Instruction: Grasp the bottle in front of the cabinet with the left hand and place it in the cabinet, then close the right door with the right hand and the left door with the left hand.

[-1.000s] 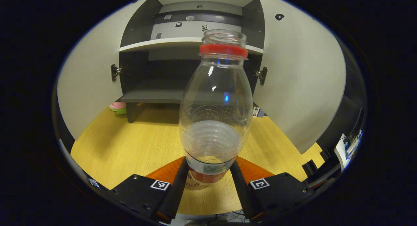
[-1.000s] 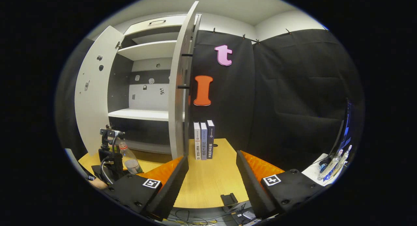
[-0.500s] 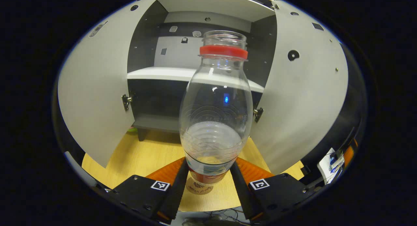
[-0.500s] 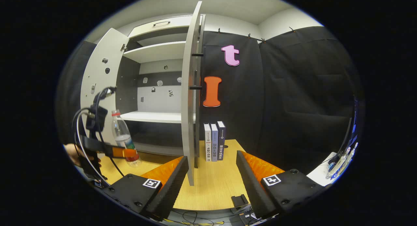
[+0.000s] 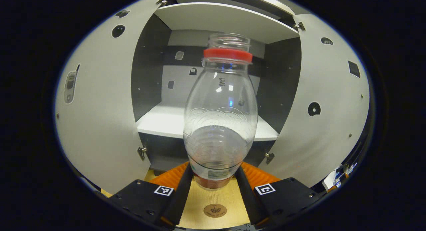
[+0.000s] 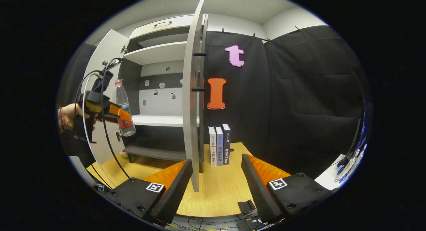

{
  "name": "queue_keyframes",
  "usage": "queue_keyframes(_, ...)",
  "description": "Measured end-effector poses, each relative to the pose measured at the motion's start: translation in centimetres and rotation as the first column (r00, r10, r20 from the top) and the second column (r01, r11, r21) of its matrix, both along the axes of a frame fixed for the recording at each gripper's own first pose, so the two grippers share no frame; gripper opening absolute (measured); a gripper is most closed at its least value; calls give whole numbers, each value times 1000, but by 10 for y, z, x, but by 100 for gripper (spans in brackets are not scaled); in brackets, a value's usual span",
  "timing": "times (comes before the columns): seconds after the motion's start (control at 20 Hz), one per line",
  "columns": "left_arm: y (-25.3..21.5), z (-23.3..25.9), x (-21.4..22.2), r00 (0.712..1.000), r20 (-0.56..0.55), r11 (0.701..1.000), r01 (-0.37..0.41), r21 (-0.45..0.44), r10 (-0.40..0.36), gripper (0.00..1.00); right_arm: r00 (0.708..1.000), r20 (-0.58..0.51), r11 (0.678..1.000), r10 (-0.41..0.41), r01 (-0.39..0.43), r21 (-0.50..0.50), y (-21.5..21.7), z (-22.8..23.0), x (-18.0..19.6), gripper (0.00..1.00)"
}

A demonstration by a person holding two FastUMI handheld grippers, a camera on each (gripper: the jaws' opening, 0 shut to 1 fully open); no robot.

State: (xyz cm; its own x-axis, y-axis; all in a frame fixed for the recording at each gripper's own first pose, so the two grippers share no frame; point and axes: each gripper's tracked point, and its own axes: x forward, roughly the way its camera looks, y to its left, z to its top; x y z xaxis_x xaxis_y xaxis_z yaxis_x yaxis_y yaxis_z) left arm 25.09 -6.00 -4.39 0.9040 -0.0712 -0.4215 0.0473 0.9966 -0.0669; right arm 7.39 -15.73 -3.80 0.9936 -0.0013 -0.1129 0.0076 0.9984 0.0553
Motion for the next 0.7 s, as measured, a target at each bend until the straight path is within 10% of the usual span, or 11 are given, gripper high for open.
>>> queue_keyframes(0.7,-8,18,143,998,-31,996,53,69,-51,74,990,-25,990,-139,139,-1,-44,-6,12,98)
